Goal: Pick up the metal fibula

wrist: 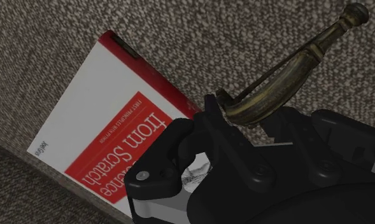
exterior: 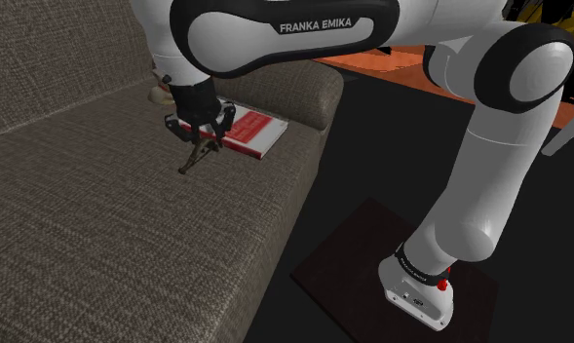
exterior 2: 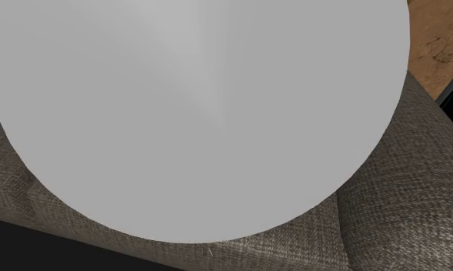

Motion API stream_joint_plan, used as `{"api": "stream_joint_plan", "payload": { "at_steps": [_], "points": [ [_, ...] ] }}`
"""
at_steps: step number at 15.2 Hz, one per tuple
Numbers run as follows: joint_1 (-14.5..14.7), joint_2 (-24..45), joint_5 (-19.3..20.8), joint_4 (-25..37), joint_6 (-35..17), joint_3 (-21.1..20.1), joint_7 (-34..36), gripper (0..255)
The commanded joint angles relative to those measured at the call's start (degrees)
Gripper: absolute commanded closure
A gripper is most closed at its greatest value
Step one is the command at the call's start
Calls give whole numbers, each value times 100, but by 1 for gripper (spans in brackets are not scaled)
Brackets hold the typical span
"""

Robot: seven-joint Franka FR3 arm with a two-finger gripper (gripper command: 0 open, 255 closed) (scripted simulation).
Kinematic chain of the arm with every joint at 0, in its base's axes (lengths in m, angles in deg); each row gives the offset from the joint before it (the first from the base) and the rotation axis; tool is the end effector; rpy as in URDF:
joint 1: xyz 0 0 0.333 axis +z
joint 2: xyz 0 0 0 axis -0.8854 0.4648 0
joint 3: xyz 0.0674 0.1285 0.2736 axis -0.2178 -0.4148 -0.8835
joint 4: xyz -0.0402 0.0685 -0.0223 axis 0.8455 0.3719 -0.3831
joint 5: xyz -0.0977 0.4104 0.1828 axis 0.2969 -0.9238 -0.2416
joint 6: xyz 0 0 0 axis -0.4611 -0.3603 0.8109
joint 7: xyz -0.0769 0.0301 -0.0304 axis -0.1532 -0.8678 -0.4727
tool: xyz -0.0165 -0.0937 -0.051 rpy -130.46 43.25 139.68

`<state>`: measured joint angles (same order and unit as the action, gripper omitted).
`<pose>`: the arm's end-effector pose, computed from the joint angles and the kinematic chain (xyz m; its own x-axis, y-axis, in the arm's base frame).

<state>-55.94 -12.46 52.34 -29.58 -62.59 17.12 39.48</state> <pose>0.5394 0.4191 0.5010 0.9272 -0.3615 0.0976 -0.3738 -0.9091 0.1836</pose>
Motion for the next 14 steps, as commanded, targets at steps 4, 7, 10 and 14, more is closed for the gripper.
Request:
{"api": "stream_joint_plan", "payload": {
  "at_steps": [4, 7, 10, 14],
  "points": [
    [1, 14, 2, 2, -3, 3, -2, 255],
    [1, 12, 1, -1, -4, 2, 0, 255],
    [19, 15, -1, 155, 146, -3, -28, 255],
    [77, 55, 19, 515, 467, -12, -73, 255]
  ]
}}
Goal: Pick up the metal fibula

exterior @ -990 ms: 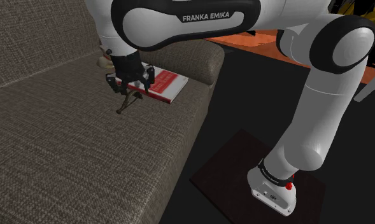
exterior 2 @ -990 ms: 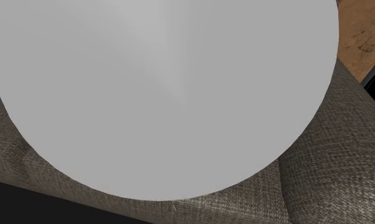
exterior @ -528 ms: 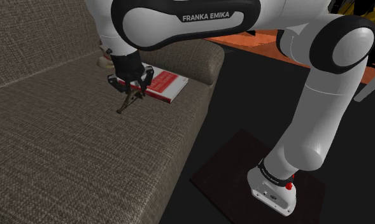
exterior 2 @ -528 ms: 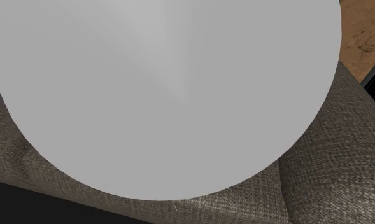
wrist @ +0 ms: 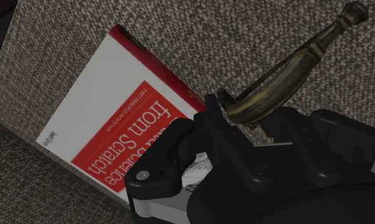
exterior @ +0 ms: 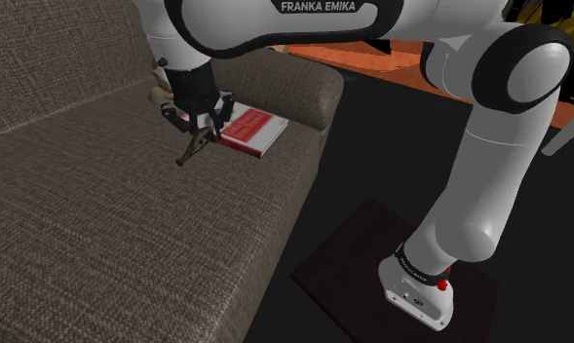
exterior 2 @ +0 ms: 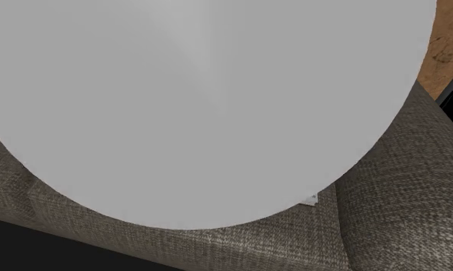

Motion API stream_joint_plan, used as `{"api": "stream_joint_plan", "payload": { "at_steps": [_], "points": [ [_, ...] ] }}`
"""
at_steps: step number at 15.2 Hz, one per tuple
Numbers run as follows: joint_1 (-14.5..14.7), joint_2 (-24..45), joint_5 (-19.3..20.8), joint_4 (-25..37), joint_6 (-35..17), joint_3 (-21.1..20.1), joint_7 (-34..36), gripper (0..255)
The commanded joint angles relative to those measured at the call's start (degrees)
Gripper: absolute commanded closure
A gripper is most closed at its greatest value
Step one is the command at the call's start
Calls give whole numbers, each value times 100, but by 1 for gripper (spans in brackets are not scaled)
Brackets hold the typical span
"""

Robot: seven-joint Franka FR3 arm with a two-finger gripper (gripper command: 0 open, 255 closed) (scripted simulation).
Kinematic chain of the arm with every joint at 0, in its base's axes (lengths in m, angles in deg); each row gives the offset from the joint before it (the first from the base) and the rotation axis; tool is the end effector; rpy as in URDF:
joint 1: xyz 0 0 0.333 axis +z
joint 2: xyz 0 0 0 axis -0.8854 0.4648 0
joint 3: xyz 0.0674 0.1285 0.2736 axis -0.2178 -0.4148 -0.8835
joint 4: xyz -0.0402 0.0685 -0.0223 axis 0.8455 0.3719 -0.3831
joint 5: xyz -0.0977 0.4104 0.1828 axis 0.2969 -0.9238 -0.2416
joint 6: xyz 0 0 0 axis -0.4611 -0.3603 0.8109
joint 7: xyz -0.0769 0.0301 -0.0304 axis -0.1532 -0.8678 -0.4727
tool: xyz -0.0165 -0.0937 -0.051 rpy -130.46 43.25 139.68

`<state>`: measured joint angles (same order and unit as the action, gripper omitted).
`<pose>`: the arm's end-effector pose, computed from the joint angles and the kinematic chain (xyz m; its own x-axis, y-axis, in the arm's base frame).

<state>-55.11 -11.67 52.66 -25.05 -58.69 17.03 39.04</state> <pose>0.5408 0.4211 0.5298 0.9274 -0.3615 0.0962 -0.3735 -0.9092 0.1842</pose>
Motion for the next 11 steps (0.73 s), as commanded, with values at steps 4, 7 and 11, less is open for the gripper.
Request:
{"api": "stream_joint_plan", "payload": {
  "at_steps": [4, 7, 11],
  "points": [
    [71, 46, 28, 460, 415, -9, -67, 255],
    [146, 121, 77, 792, 681, -12, -93, 255],
    [211, 188, 121, 1051, 880, -12, -111, 255]
  ]
}}
